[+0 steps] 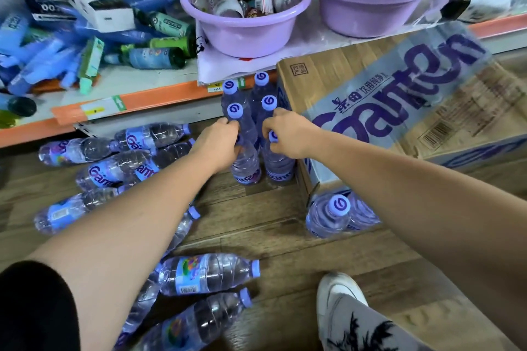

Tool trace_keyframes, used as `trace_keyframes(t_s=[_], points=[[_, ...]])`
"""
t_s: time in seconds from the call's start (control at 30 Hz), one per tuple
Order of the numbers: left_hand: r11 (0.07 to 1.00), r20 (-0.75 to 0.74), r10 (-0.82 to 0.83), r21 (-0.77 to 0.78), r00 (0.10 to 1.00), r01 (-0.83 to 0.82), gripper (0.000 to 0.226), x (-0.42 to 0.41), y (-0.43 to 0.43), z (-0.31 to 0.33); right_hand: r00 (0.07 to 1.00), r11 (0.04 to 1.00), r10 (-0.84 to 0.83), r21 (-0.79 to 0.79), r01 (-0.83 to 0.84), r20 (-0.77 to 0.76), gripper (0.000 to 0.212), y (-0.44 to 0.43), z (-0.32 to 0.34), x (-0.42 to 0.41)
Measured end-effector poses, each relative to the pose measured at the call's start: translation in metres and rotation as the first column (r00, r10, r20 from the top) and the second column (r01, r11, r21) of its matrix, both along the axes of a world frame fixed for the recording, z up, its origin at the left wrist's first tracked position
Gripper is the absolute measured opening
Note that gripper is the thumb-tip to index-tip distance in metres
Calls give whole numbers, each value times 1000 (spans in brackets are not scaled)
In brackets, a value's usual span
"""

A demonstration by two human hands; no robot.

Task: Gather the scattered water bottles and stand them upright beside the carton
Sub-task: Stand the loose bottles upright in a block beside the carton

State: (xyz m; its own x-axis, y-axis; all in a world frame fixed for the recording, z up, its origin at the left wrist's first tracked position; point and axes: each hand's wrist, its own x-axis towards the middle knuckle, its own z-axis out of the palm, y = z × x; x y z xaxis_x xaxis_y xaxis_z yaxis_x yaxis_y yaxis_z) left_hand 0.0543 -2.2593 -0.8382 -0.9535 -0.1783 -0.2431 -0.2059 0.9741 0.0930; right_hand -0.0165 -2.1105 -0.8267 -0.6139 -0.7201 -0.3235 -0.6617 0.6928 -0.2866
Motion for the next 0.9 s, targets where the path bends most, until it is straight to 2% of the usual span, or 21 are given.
trace_keyframes(t_s=[0.17,0.37,0.6,0.77,0.9], points=[[996,-28,23,85,999,-20,35,-7,8,-2,999,998,35,62,-32,-40,28,-4,-3,-2],[947,-69,233,241,970,-211,41,-8,11,-11,997,998,30,57,-26,-73,28,-8,-6,-5],[890,-21,331,339,943,-305,47,-6,10,-9,994,998,-6,65,14,-113,29,-10,-10,-3],[899,61,273,339,960,-277,62,5,5,-5,980,987,24,159,7,-195,42,-12,-10,6],[814,77,406,421,911,-399,67,19,-23,3,926,990,20,136,34,-378,47,-30,4,18]])
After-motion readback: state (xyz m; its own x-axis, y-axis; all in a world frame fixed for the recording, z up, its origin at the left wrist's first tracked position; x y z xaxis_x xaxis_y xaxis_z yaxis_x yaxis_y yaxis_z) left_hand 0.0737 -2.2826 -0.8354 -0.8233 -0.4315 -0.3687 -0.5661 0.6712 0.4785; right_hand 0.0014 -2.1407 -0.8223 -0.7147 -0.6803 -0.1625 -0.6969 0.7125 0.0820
